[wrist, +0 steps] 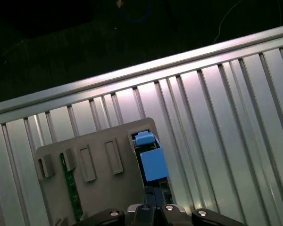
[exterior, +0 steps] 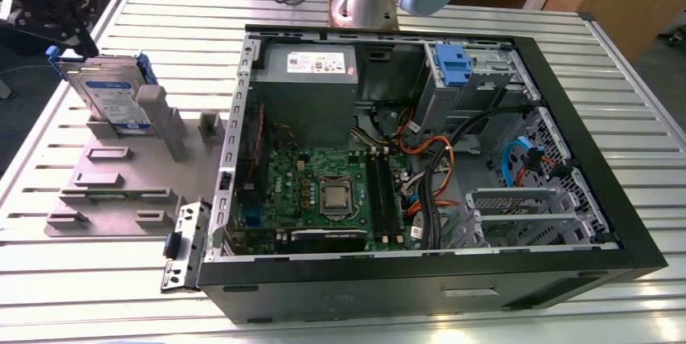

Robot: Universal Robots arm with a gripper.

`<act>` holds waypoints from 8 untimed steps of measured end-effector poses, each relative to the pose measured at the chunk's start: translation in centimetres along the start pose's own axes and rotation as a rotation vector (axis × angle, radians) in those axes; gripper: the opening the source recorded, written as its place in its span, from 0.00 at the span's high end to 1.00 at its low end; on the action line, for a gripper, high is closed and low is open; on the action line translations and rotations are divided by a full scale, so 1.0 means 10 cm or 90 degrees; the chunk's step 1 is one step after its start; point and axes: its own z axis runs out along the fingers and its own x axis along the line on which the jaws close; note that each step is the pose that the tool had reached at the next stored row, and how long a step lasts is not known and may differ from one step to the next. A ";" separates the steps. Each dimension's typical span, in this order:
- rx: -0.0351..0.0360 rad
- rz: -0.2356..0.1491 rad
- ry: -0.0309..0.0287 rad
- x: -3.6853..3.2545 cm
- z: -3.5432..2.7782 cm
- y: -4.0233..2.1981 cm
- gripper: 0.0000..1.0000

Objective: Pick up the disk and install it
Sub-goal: 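Pick up the disk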

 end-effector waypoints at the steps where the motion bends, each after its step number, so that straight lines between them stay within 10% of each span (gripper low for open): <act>1: -0.0002 -0.010 0.0005 0.000 0.000 0.000 0.89; 8: -0.0017 -0.068 0.0026 0.000 0.001 0.000 0.89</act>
